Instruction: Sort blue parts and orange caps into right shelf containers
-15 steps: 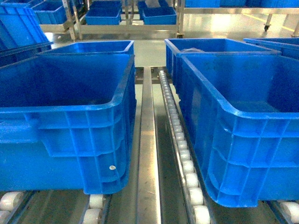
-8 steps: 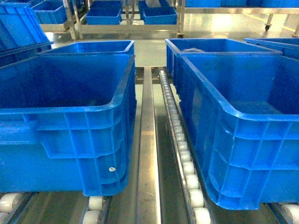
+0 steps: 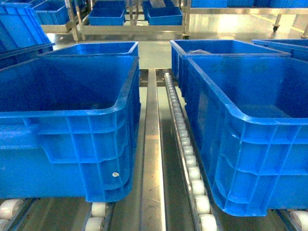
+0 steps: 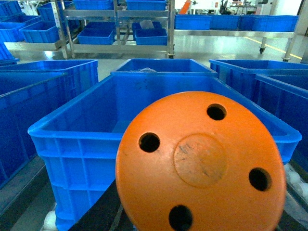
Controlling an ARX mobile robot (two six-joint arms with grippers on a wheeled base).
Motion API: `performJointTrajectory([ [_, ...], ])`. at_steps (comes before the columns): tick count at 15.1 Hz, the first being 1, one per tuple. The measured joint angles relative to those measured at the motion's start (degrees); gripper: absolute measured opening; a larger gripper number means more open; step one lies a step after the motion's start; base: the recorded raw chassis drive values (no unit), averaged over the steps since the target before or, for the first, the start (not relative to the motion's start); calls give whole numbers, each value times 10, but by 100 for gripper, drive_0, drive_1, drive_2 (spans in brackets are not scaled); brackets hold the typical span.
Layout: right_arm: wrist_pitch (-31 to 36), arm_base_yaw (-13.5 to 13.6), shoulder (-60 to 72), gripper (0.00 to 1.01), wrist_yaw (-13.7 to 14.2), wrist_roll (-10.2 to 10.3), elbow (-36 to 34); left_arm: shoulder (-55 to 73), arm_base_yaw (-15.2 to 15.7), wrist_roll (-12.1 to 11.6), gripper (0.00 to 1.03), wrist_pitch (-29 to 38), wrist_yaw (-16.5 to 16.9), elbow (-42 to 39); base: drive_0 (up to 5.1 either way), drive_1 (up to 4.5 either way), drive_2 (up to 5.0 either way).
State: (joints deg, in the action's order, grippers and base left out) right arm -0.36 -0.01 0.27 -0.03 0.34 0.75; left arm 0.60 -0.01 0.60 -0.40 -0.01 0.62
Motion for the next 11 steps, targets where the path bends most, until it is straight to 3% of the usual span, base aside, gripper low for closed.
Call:
performJointTrajectory([
  [11,0,0,0,44,0,0,0,0,0,0,42,0,0,0,0,0,0],
])
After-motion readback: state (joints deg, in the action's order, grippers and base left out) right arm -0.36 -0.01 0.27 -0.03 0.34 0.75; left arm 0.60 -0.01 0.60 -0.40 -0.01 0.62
